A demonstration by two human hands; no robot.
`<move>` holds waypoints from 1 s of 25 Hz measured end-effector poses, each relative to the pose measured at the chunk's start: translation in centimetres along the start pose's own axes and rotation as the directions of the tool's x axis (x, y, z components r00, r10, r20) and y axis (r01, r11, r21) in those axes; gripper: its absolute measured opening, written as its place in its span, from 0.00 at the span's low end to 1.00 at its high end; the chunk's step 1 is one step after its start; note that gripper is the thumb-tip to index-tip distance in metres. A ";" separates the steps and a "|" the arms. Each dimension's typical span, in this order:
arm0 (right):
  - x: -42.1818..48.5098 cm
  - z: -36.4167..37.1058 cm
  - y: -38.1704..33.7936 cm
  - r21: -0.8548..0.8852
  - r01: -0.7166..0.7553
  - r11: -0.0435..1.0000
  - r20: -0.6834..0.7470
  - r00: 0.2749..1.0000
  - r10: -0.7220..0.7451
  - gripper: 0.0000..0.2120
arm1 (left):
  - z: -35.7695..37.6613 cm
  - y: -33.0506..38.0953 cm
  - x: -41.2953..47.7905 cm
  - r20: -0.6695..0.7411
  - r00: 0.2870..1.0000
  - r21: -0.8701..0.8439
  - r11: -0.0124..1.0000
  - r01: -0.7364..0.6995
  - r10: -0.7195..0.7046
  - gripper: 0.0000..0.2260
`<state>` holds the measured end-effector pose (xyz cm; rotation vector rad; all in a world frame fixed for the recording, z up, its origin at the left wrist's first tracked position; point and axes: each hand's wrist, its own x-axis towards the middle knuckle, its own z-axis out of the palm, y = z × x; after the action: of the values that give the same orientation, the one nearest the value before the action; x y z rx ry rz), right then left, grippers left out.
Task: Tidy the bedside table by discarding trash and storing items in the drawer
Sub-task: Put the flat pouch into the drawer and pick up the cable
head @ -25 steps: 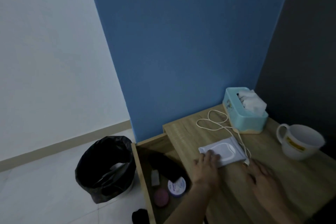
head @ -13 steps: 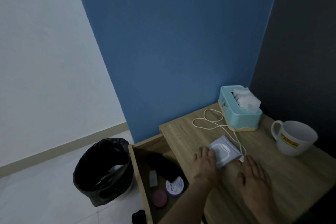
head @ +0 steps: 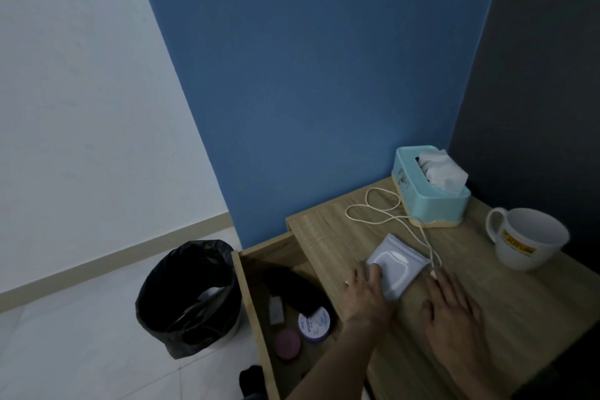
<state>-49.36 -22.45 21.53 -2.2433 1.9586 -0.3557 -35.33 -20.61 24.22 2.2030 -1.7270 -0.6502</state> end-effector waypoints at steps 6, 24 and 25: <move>-0.2 -0.4 -0.3 -0.018 0.013 1.000 -0.024 1.000 -0.013 0.28 | 0.0 -0.1 -0.9 -0.001 1.000 0.030 1.000 0.005 -0.005 0.31; -3.8 1.7 -10.4 0.733 -0.286 0.618 0.292 0.952 0.093 0.21 | -0.7 -4.7 -7.7 -0.256 0.900 -0.299 0.914 0.272 -0.352 0.24; -3.5 1.8 -11.0 0.725 -0.298 0.621 0.318 0.945 0.083 0.20 | -0.8 -5.1 -7.8 -0.254 0.898 -0.303 0.911 0.278 -0.359 0.24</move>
<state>-38.84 -17.57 22.35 -1.4198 1.4711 -0.6788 -32.13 -11.81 23.96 2.2723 -1.0704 -0.5338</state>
